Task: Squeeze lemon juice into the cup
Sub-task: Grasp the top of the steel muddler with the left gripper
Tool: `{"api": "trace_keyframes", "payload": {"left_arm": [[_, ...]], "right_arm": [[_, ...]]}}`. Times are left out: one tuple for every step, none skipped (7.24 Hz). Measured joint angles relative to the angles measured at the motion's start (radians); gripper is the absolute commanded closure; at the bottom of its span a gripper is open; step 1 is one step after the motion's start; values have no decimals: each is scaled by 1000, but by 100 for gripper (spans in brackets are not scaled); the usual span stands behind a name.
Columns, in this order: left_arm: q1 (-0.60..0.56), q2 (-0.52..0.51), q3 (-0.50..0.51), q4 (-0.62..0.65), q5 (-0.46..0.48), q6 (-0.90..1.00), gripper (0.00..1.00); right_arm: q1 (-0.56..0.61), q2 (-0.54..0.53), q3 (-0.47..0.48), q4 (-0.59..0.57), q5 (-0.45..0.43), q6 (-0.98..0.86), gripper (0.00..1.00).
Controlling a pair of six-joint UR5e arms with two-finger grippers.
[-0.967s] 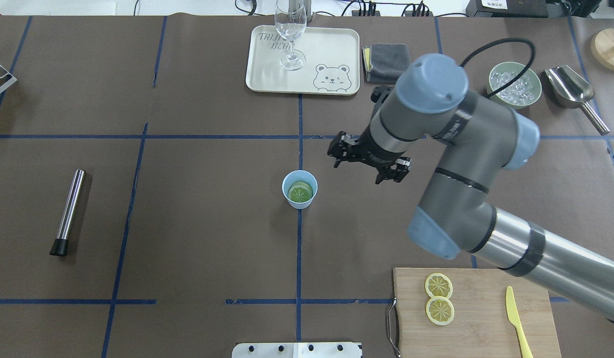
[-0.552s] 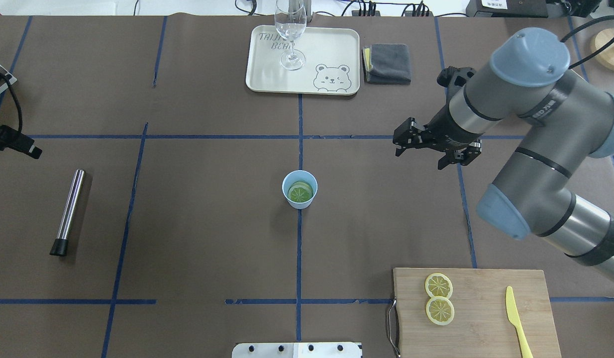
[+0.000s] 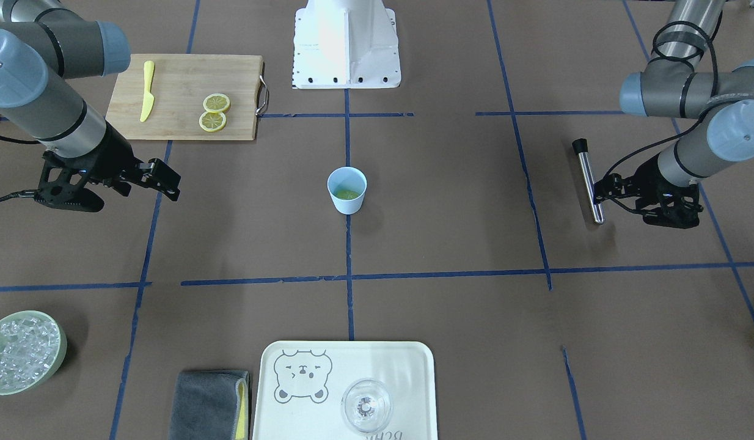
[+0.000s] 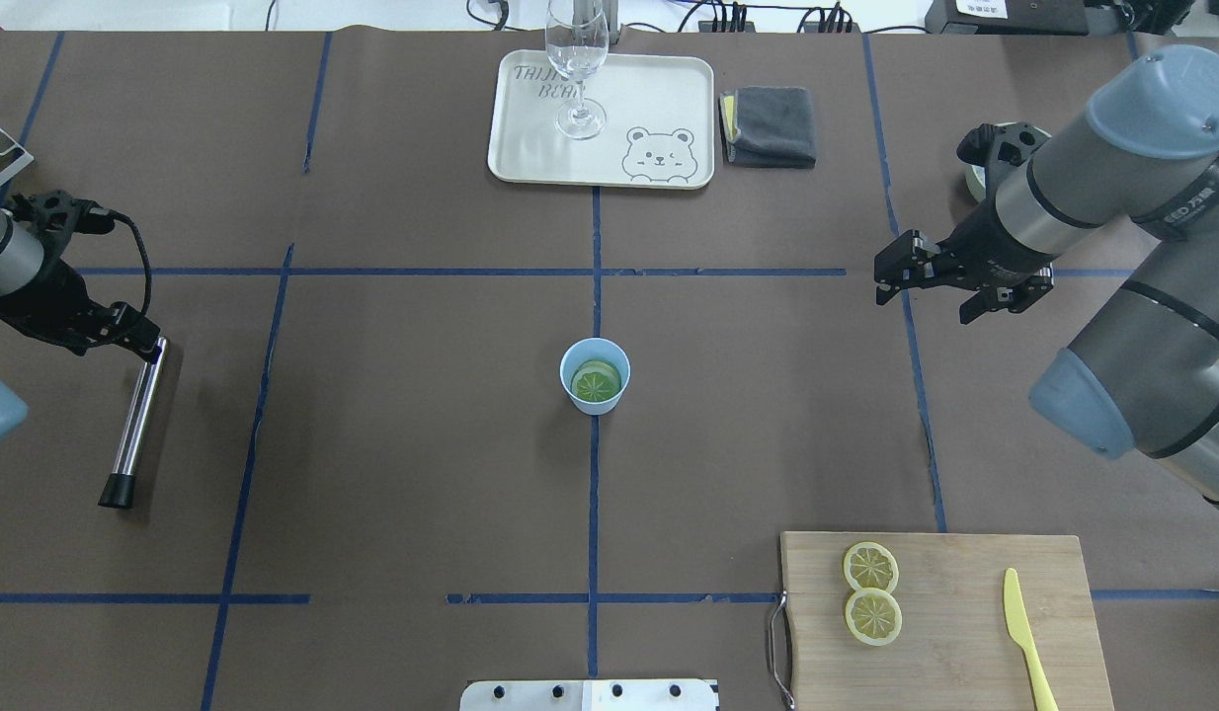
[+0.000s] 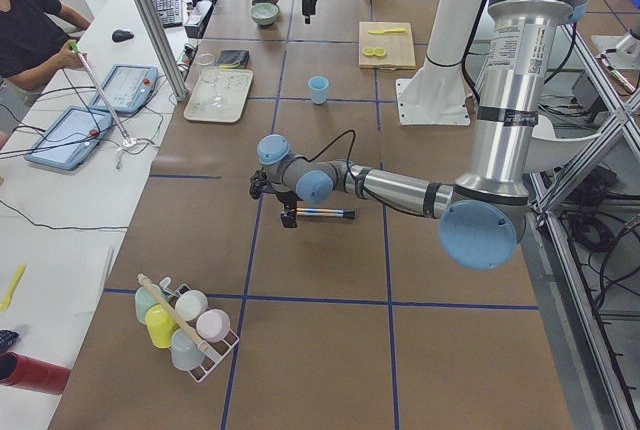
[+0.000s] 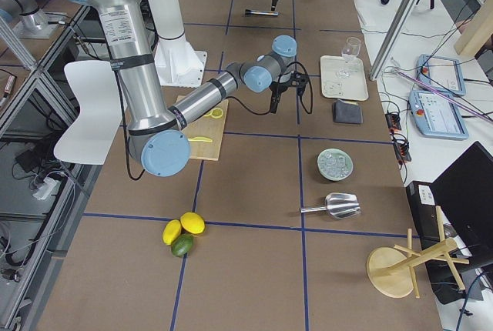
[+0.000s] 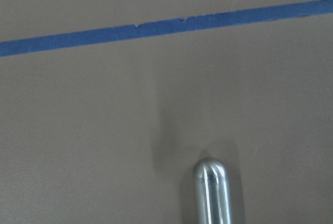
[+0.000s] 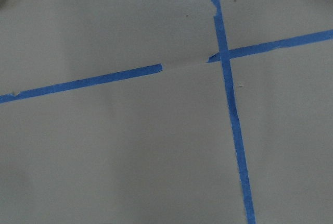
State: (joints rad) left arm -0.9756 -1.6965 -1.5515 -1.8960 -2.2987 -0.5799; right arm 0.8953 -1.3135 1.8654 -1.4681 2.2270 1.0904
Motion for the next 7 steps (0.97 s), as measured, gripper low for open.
{"api": "trace_keyframes", "payload": {"left_arm": [[6,-7,18,-1,3,-4,14],[9,-13,26,-1,4,-4,14],[13,-16,28,-1,5,-4,14],[22,-20,28,-1,6,-3,23],[32,-27,28,-1,6,-3,35],[40,-30,29,0,7,-3,71],[44,-32,30,0,7,-2,100]], "right_arm": [[2,-5,0,0,0,-8,0],[3,-8,0,0,0,-11,0],[3,-9,0,0,0,-12,0],[4,-10,0,0,0,-12,0],[4,-11,0,0,0,-12,0],[4,-11,0,0,0,-12,0],[4,-12,0,0,1,-12,0]]}}
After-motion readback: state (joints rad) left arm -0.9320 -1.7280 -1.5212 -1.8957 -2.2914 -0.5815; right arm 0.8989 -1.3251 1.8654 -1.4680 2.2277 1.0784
